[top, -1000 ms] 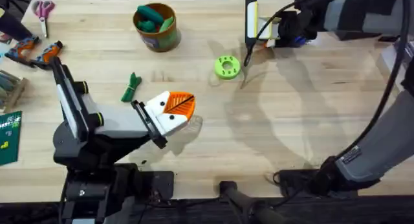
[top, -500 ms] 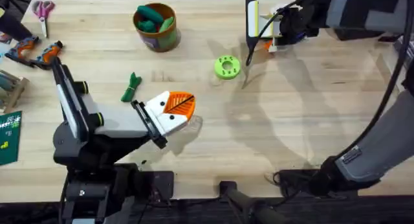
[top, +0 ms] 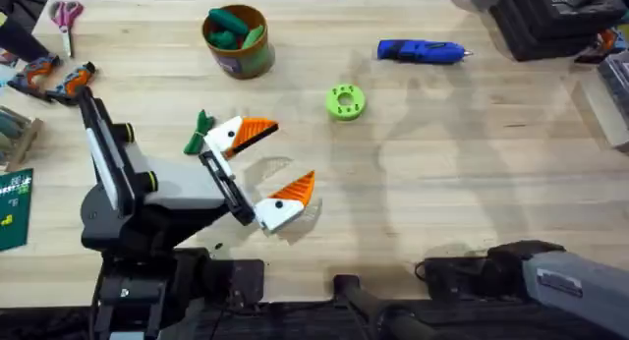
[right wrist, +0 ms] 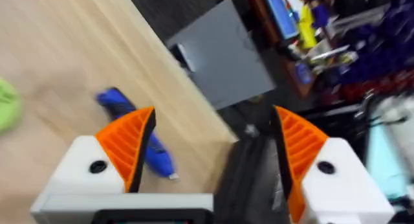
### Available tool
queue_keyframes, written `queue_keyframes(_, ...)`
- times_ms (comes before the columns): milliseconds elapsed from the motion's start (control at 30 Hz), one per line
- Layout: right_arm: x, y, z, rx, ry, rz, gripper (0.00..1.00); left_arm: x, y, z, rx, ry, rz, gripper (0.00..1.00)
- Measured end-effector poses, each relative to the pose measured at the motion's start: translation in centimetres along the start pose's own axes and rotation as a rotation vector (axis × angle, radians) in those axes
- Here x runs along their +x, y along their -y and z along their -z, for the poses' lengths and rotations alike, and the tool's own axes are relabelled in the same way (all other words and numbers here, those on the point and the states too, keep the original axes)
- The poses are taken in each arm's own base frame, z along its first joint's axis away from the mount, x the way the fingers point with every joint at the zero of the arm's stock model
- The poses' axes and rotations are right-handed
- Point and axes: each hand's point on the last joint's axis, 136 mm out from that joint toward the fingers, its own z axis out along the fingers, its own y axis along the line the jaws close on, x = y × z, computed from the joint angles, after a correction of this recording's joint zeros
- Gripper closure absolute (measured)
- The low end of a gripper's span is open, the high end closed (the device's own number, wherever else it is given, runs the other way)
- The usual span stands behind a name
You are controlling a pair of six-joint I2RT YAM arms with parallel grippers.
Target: Pick up the gripper from the table and insert it into the empty holder that is missing its gripper. Then pick up a screw, insert it into the mounting hole, and use the screwdriver to tighten it. Finally, clean up the table by picking up the vegetable and placing it into the bucket.
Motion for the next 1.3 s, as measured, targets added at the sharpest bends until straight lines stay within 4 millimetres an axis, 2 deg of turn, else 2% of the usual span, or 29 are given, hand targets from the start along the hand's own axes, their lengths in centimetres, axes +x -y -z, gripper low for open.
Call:
queue_keyframes(67,-0.3,-0.6,1.9,-0.019,0.0,-0.092,0.01,0.0,0.0,0.0,0.0,0.0,0.0,0.015)
queue_keyframes(267,0.0,-4.4,6.8,-0.133,-0.058,-0.323,0.01,0.0,-0.1,0.0,-0.008,0.001,-0.009,0.015)
queue_keyframes(433,0.6,-5.1,11.3,-0.129,-0.075,-0.543,0.014,-0.2,-1.4,0.1,-0.08,0.006,0.019,0.015)
queue_keyframes(467,1.4,-5.4,13.4,-0.105,-0.099,-0.655,0.011,-0.4,-2.6,0.4,-0.167,-0.007,0.088,0.015)
queue_keyframes(533,1.9,-5.3,14.3,-0.082,-0.113,-0.707,0.01,-0.6,-3.3,0.9,-0.234,-0.031,0.141,0.015)
queue_keyframes(600,2.2,-5.2,14.9,-0.06,-0.118,-0.74,0.01,-1.6,-3.7,1.7,-0.302,-0.048,0.173,0.015)
queue_keyframes(667,2.4,-4.9,15.0,-0.042,-0.121,-0.762,0.01,-3.7,-3.8,2.7,-0.373,-0.052,0.184,0.015)
queue_keyframes(700,2.6,-4.9,14.9,-0.032,-0.131,-0.781,0.013,-7.1,-3.8,4.3,-0.467,-0.072,0.199,0.015)
queue_keyframes(733,2.7,-4.9,14.9,-0.03,-0.137,-0.786,0.011,-8.2,-3.8,4.9,-0.498,-0.093,0.207,0.015)
queue_keyframes(833,3.0,-5.1,14.9,-0.03,-0.153,-0.79,0.011,-10.0,-4.2,6.2,-0.582,-0.195,0.246,0.015)
queue_keyframes(967,3.0,-5.0,14.9,-0.028,-0.155,-0.794,0.011,-10.7,-5.5,7.8,-0.696,-0.411,0.337,0.014)
queue_keyframes(1067,3.0,-5.0,14.9,-0.027,-0.155,-0.797,0.01,-11.2,-7.2,8.3,-0.761,-0.559,0.396,0.014)
queue_keyframes(1200,3.0,-5.0,14.9,-0.027,-0.156,-0.8,0.01,-12.2,-10.2,7.6,-0.81,-0.676,0.43,0.014)
queue_keyframes(1300,3.1,-5.0,14.9,-0.027,-0.156,-0.801,0.01,-11.6,-12.0,6.9,-0.828,-0.737,0.449,0.014)
